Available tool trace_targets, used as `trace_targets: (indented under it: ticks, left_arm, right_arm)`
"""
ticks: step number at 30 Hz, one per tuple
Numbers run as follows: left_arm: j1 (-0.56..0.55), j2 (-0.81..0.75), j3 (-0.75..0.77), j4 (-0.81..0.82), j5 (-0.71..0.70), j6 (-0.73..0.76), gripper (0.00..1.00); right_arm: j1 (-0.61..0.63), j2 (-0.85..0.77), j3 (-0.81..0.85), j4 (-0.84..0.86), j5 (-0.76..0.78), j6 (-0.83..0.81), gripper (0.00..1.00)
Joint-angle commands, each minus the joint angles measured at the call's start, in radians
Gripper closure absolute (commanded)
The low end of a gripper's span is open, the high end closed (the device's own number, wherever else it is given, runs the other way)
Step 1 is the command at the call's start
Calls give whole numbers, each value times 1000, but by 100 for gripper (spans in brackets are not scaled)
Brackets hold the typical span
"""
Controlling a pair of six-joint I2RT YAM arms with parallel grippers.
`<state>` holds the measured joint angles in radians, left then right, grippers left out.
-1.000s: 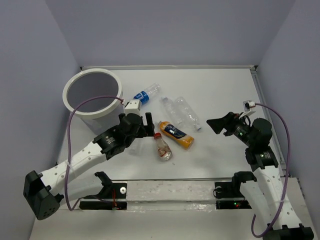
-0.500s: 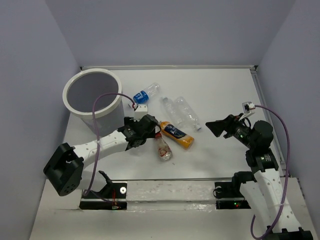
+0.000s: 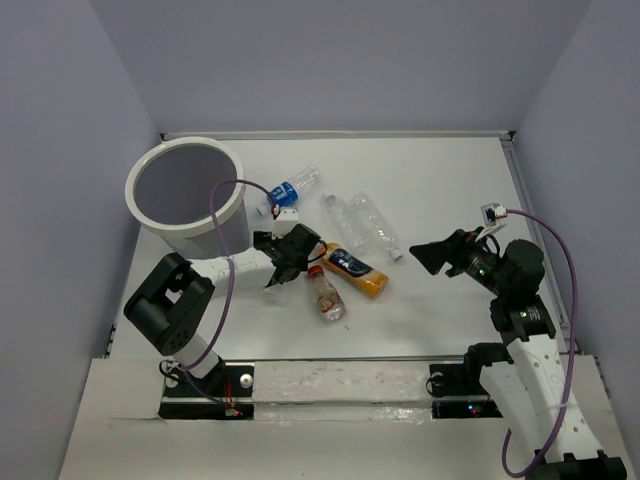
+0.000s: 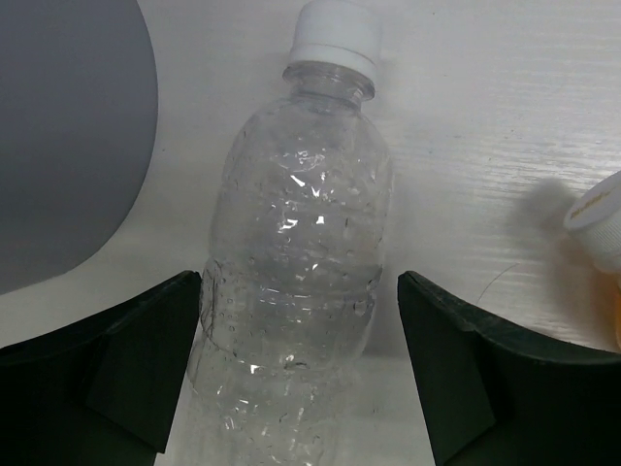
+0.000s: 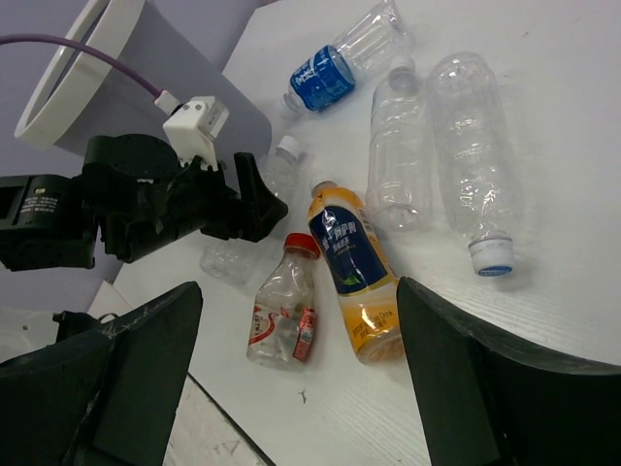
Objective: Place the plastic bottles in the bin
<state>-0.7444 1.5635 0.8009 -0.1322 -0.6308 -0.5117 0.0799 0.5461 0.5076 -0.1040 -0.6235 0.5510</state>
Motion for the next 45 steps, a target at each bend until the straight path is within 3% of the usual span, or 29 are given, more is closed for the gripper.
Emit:
trace_targets:
  ticks: [1, 4, 9, 16, 22, 25, 27, 29, 33, 37, 40, 41, 42, 45]
  left_arm:
    - [5, 10, 18, 48, -26, -7, 24]
    - [5, -46, -11, 65, -9, -17, 44]
    - [-16, -279, -29, 63, 63, 37, 52]
    - [-50, -623, 119, 89, 227, 131, 53]
    - [-46, -706, 352, 80, 134, 239, 53]
    - [16, -671, 467, 100, -9, 308, 57]
    - [103, -617, 513, 106, 37, 323, 57]
    - [268, -577, 567, 117, 108, 326, 57]
    - [494, -493, 560, 180, 181, 308, 56]
    - [559, -461, 474, 235, 113, 303, 55]
    - [611, -459, 399, 282, 82, 279, 48]
    - [634, -459, 387, 295, 85, 273, 41]
    - [639, -461, 376, 299, 88, 269, 23]
    - [642, -485, 359, 292, 118, 254, 1]
  right_arm:
    - [17, 5, -1, 44, -28, 6, 14]
    - [17, 5, -1, 44, -28, 9, 14]
    - [17, 14, 17, 41, -44, 13, 15]
    - [26, 11, 78, 41, -59, 29, 16]
    - [66, 51, 92, 76, -55, 47, 17]
    - [153, 69, 83, 146, 5, 63, 19]
    - [303, 101, 92, 164, 117, 35, 18]
    - [417, 145, 141, 144, 227, -26, 17]
    - [689, 303, 209, 127, 425, -109, 17]
    - [866, 450, 299, 69, 591, -172, 17]
    - [969, 590, 385, -6, 841, -200, 16]
    - [985, 626, 400, -20, 873, -203, 15]
    - [995, 659, 417, -46, 898, -203, 15]
    - [1020, 779, 471, -83, 969, -191, 14]
